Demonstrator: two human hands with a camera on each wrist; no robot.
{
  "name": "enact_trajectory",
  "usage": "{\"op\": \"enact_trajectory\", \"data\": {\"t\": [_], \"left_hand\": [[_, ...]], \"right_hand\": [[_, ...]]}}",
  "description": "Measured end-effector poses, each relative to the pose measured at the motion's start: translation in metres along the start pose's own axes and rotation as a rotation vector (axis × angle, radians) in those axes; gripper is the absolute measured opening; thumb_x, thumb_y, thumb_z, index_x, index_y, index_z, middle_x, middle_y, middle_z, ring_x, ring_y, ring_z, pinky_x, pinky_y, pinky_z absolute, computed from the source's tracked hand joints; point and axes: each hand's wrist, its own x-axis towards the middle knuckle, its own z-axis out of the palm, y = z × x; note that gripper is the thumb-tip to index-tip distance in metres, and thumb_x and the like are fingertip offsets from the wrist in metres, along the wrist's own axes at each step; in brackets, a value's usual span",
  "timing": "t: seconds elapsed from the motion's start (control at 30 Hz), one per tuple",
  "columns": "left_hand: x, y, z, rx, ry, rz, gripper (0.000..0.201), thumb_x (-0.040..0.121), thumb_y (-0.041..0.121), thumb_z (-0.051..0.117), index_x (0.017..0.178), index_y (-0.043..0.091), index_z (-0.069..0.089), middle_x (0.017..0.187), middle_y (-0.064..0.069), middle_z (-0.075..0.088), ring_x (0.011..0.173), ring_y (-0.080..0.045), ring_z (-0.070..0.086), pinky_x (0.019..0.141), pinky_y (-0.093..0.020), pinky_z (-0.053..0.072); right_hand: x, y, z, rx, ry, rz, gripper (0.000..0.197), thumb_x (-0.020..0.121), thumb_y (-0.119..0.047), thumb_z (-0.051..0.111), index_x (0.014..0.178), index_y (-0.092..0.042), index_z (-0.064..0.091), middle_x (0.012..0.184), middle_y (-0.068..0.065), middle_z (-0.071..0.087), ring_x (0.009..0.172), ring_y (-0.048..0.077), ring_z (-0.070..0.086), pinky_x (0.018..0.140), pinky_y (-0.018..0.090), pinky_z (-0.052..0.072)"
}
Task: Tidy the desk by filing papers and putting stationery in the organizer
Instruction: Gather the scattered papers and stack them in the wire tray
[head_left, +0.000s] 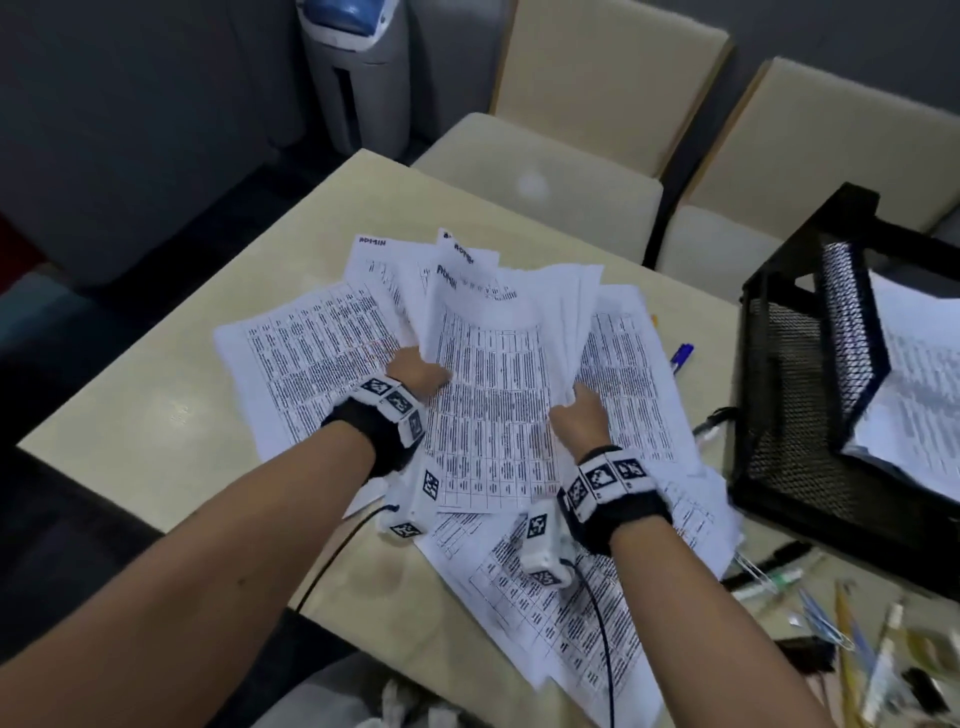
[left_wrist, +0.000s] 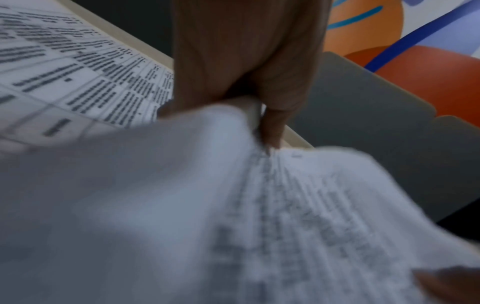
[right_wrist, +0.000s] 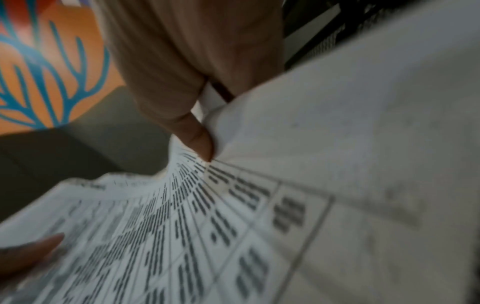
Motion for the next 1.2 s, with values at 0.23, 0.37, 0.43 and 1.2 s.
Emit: {"op": "enact_trajectory", "data": {"t": [0.23, 0.37, 0.43, 1.2], "left_hand": [[-0.025, 0.001, -0.013, -0.093, -0.261, 0.156, 0.133, 0.035, 0.090, 0.055, 0.143, 0.016, 0.035, 0.147, -0.008, 0.041, 0.135, -0.029, 0.039, 0.111, -0.040, 0.030], [-0.033, 0.021, -0.017, -0.200, -0.373, 0.180, 0.123, 0.051, 0.087, 0.049, 0.149, 0.020, 0.019, 0.156, -0.015, 0.020, 0.140, -0.036, 0.027, 0.111, -0.060, 0.020], [-0.040, 0.041, -0.023, -0.293, -0.370, 0.309, 0.132, 0.040, 0.086, 0.058, 0.145, 0.015, 0.024, 0.149, -0.015, 0.033, 0.135, -0.030, 0.037, 0.111, -0.057, 0.028], [-0.076, 0.102, -0.032, -0.587, -0.076, 0.861, 0.053, 0.050, 0.049, 0.078, 0.088, 0.014, 0.066, 0.077, 0.010, 0.074, 0.078, -0.005, 0.069, 0.073, -0.023, 0.057]], "right_hand": [[-0.023, -0.020, -0.047, 0.083, 0.448, -0.246, 0.027, 0.088, 0.007, 0.040, 0.096, -0.013, 0.055, 0.089, 0.009, 0.053, 0.079, 0.022, 0.046, 0.061, 0.020, 0.032], [-0.026, -0.025, -0.079, 0.311, 0.605, -0.348, 0.020, 0.088, 0.004, 0.041, 0.097, -0.006, 0.056, 0.089, 0.007, 0.053, 0.081, 0.019, 0.048, 0.073, 0.023, 0.037], [-0.030, -0.029, -0.090, 0.415, 0.614, -0.381, 0.024, 0.089, 0.004, 0.044, 0.107, -0.002, 0.059, 0.093, 0.008, 0.057, 0.085, 0.018, 0.052, 0.077, 0.026, 0.042], [-0.057, -0.035, -0.091, 0.814, 0.442, -0.558, 0.034, 0.070, -0.004, 0.078, 0.094, -0.018, 0.058, 0.086, -0.008, 0.064, 0.074, 0.000, 0.061, 0.071, 0.016, 0.053]]}}
